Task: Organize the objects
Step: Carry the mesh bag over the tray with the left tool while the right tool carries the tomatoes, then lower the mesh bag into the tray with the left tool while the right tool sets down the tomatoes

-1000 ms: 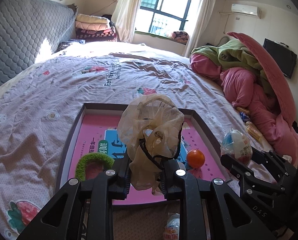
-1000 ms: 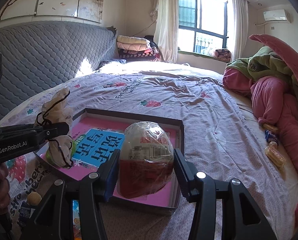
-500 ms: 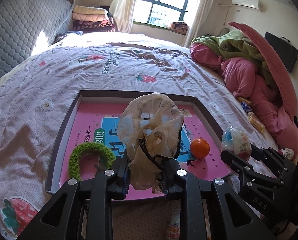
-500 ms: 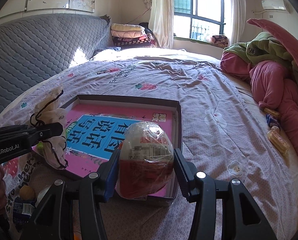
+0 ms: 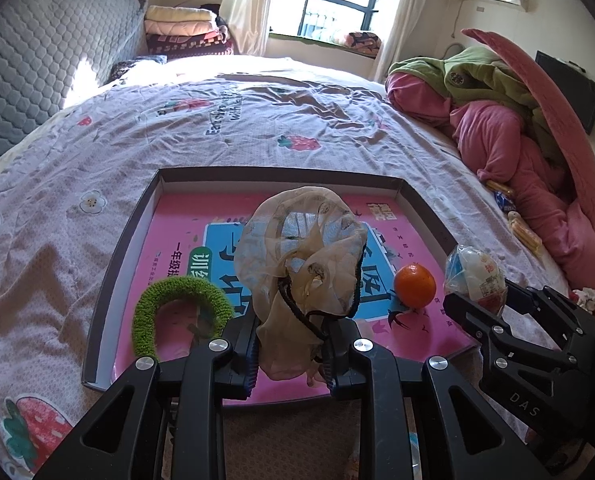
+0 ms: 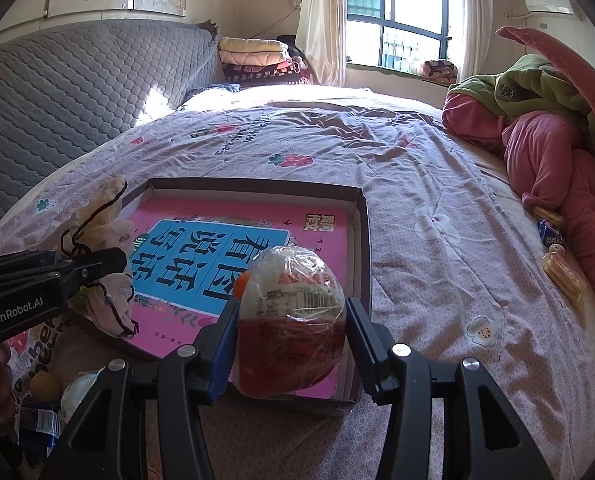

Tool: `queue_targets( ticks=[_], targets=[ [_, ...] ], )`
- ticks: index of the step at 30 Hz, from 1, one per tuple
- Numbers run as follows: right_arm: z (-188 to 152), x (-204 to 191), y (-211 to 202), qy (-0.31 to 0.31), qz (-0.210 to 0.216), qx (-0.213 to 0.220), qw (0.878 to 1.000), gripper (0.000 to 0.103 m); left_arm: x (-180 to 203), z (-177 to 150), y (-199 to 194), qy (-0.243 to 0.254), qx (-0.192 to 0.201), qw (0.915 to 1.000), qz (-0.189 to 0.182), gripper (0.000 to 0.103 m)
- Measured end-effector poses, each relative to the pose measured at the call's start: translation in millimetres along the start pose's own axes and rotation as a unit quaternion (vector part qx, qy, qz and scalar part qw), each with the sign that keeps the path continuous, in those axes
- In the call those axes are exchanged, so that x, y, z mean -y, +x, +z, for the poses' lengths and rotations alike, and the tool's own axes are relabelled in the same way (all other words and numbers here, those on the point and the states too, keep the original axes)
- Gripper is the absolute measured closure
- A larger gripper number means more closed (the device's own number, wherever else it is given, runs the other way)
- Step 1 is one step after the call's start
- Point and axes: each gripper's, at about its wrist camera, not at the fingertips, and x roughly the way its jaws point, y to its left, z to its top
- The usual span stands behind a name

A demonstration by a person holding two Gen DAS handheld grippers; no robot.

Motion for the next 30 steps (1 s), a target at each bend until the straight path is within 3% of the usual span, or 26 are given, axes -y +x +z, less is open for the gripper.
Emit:
queue_targets(
  ticks=[30],
  targets=[
    [-3.4, 3.7, 10.5, 0.015, -0.014, -0.015, 1.0, 0.051, 0.8, -5.0, 17.8, 0.009, -0.031, 0.9995, -0.002, 0.071]
  ],
)
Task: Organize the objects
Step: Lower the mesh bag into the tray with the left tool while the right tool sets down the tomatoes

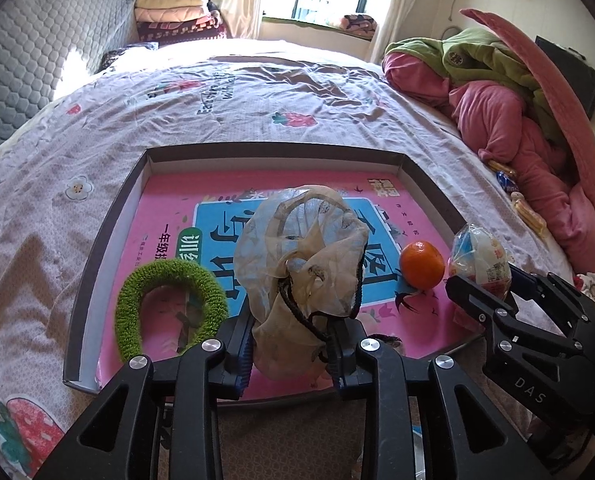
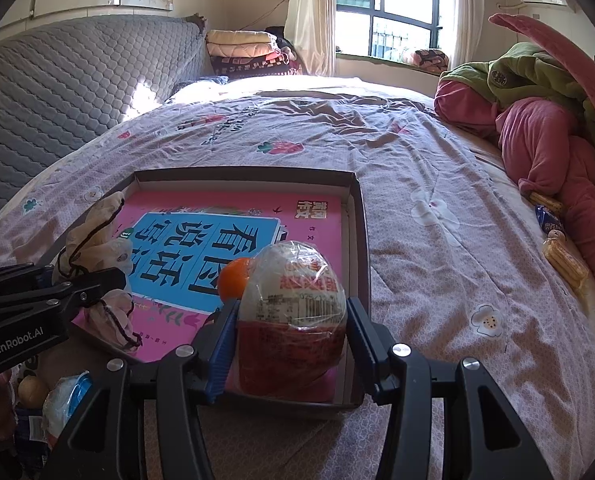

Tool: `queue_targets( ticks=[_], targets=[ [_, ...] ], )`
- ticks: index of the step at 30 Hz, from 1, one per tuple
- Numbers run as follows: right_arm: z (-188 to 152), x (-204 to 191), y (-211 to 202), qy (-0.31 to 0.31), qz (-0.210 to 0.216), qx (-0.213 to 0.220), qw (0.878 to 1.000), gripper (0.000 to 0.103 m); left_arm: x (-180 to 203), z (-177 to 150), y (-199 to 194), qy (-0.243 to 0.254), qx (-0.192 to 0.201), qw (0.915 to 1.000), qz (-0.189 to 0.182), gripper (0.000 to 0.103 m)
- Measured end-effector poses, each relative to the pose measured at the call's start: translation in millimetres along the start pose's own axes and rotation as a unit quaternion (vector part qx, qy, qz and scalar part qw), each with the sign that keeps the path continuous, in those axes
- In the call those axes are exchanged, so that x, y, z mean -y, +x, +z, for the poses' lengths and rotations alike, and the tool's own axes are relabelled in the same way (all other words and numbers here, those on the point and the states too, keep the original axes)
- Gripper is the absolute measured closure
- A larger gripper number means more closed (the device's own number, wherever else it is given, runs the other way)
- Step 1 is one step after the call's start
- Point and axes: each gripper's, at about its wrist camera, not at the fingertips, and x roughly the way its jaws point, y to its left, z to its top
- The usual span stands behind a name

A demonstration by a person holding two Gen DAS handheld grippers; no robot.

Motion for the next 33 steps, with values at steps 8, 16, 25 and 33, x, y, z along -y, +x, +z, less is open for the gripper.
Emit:
queue_targets(
  ticks=[8, 16, 25, 33],
  targets=[
    [0.5, -0.6, -1.8, -0.002, -0.003, 0.0, 1.0, 0.051, -0.8, 0.1, 0.6, -0.002, -0.004, 1.0, -0.001, 0.062],
    [2.4, 1.0, -6.3, -0.002, -0.003, 0.008, 1.0, 0.048, 1.0, 0.7, 1.1, 0.002, -0.004, 1.0, 0.001, 0.06],
    [5.6, 3.2, -11.5, 0.001, -0.005, 0.017, 1.0, 0.042, 2.0, 1.7, -0.3, 0.001, -0.002, 1.0, 0.008, 0.048],
    [6.0, 3.5, -15.5, 0.003, -0.006, 0.022, 1.0, 0.042, 2.1, 4.1, -4.3, -0.005, 0.004, 0.9999, 0.011, 0.038]
  ],
)
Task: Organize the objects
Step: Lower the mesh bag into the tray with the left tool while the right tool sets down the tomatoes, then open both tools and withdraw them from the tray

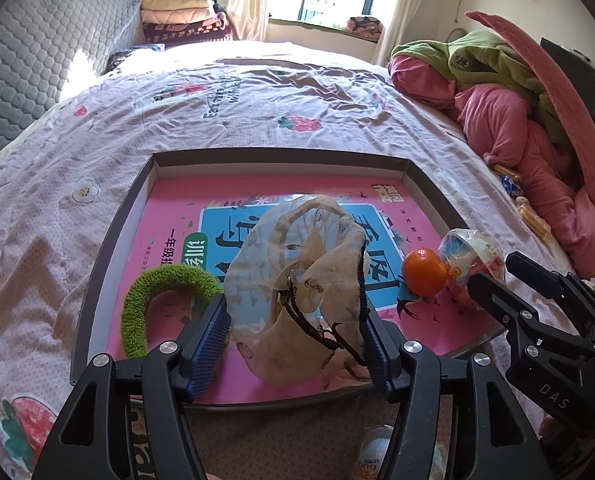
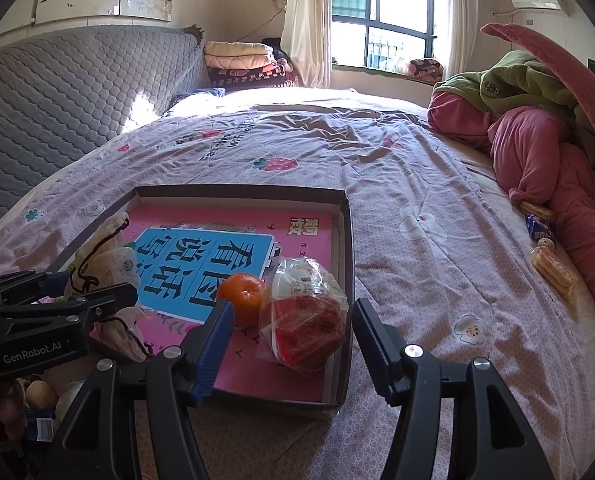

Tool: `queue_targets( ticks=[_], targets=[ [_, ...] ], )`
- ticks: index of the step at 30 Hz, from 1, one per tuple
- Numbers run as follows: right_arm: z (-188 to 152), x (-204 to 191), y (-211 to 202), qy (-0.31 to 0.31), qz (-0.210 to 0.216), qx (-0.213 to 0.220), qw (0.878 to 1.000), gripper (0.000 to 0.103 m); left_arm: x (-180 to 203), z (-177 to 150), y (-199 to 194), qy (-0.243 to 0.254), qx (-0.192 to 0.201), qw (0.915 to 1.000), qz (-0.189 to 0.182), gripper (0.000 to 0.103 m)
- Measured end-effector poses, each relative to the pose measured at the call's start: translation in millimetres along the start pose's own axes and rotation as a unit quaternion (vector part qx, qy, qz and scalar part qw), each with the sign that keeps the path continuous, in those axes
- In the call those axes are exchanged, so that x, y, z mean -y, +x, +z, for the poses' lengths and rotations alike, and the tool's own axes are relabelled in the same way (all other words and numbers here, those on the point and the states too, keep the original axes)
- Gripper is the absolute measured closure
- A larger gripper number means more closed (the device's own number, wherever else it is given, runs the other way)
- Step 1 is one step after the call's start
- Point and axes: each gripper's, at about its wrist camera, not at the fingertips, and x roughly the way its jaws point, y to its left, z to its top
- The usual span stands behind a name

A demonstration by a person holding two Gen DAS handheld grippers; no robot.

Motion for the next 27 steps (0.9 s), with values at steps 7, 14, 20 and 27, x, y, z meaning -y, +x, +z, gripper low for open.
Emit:
queue_targets(
  ticks=[7, 14, 20, 27],
  targets=[
    [1.5, 3.1, -1.5, 0.005, 0.003, 0.0, 1.0, 0.042, 1.2, 2.7, -1.5, -0.003, -0.005, 1.0, 0.004, 0.033],
    [3.4, 4.3, -7.6, 0.008, 0.009, 0.007, 1.0, 0.042, 5.8, 6.2, -8.2, 0.0, 0.0, 1.0, 0.005, 0.03],
    [5.3, 8.4, -11.7, 0.015, 0.008, 0.012, 1.0, 0.042, 8.1, 8.7, -15.7, -0.001, 0.006, 1.0, 0.006, 0.029],
    [6.3, 12.1, -15.2, 0.019, 0.008, 0.016, 1.0, 0.042, 11.3, 12.6, -19.5, -0.003, 0.011, 0.9999, 0.003, 0.026]
  ],
)
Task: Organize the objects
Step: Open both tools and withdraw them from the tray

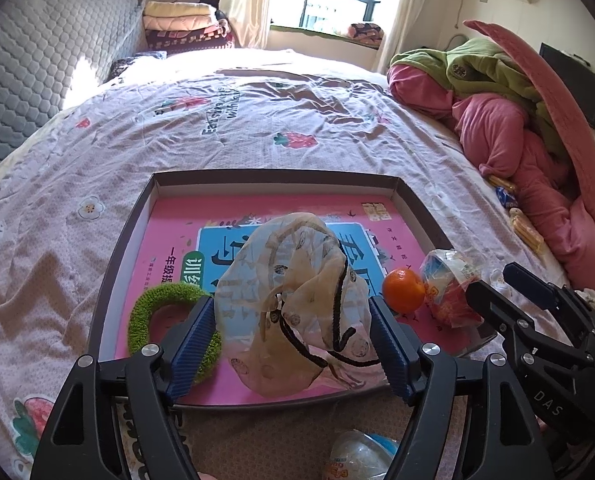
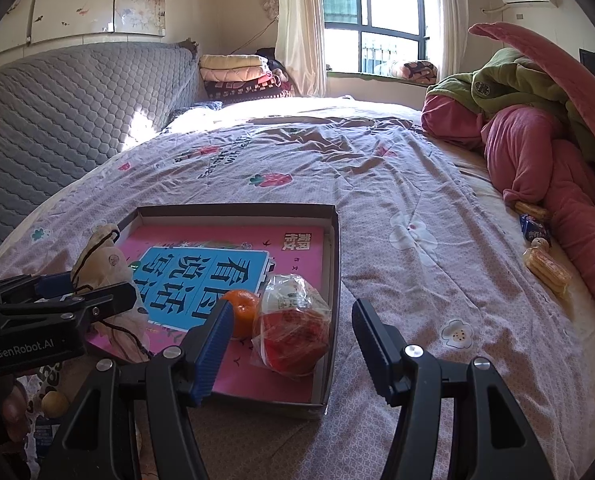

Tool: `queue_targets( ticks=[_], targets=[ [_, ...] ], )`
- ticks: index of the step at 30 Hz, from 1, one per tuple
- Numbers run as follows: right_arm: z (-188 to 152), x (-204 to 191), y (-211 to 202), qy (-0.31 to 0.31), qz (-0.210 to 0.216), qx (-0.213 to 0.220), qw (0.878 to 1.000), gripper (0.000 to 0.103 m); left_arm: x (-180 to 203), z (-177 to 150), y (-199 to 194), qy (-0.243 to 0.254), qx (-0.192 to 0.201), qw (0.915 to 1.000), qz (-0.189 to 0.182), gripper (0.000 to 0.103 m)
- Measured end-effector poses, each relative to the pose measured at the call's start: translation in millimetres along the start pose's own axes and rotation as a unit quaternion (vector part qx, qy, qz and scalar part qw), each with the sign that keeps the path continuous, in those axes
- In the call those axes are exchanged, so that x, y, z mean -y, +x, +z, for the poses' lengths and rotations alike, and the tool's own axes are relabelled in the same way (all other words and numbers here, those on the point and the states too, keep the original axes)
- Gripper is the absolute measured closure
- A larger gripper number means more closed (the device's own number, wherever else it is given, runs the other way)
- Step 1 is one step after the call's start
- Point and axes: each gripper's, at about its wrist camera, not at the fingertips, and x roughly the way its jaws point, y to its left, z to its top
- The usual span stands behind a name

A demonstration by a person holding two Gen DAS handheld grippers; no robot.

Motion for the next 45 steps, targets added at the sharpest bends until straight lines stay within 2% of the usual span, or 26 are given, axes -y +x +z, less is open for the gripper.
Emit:
queue_targets(
  ticks=[15, 36, 45],
  targets=[
    [0.5, 1.5, -3.3, 0.003, 0.0, 0.003, 1.0, 0.042, -1.4, 7.8, -9.3, -0.016, 0.025, 0.9995, -0.007, 0.022],
    [0.5, -1.5, -7.1, -0.001, 0.003, 0.007, 1.0, 0.042, -6.9, 8.7, -28.5, -0.025, 0.053, 0.9983, -0.001, 0.021],
    [3.3, -7.9, -11.1, -0.01, 0.009, 0.014, 1.0, 0.038, -10.2, 3.9, -43.9, -0.031, 0.061, 0.9977, 0.005, 0.021]
  ],
)
